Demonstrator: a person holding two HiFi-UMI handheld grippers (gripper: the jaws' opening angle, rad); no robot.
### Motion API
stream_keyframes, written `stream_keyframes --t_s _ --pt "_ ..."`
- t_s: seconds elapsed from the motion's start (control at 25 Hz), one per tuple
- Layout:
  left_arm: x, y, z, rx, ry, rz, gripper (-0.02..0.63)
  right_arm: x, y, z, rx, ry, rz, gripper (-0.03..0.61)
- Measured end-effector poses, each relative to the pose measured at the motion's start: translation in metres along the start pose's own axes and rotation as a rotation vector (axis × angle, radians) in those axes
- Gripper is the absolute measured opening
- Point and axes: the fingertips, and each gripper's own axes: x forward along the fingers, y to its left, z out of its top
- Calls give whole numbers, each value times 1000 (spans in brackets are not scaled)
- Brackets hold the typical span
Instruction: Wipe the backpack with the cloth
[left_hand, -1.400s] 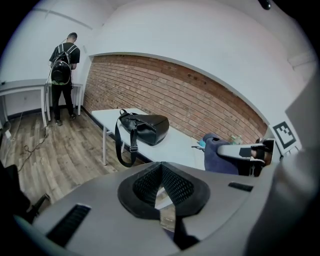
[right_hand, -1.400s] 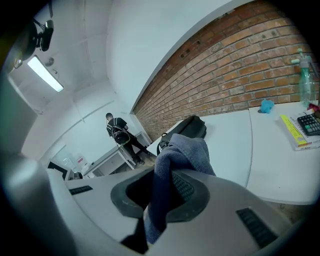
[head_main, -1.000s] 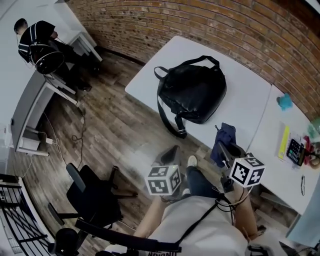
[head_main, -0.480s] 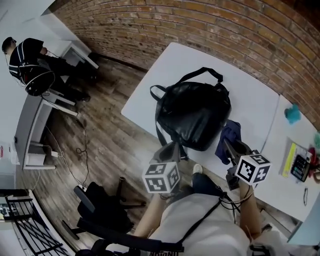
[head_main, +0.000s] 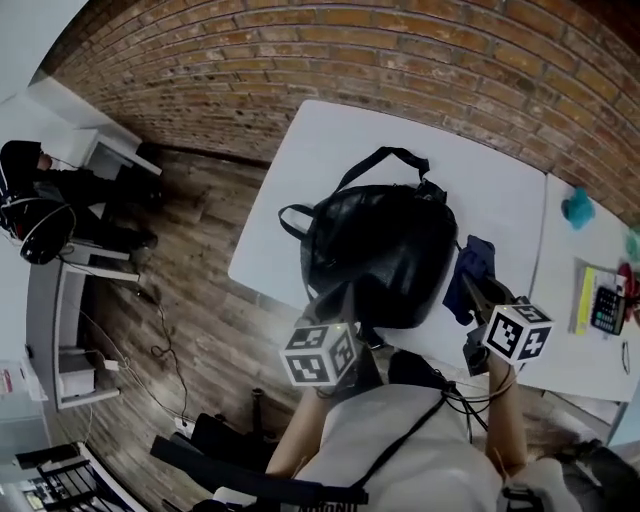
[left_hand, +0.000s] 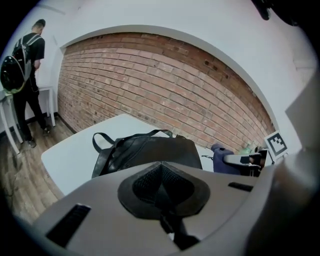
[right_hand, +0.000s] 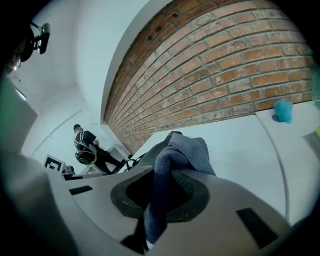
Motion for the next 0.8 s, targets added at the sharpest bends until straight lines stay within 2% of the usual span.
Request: stream_keyframes --t_s 0.2,0.44,0.64,0.8 --pt "35 20 41 122 74 -167 5 7 -7 24 82 -132 -193 48" --pt "54 35 67 191 165 -349 5 12 -3 39 110 -227 -363 46" --pt "65 21 61 262 247 -481 5 10 -11 43 121 -281 -423 47" --pt "74 5 56 273 281 -537 5 18 -21 45 159 -272 -391 46"
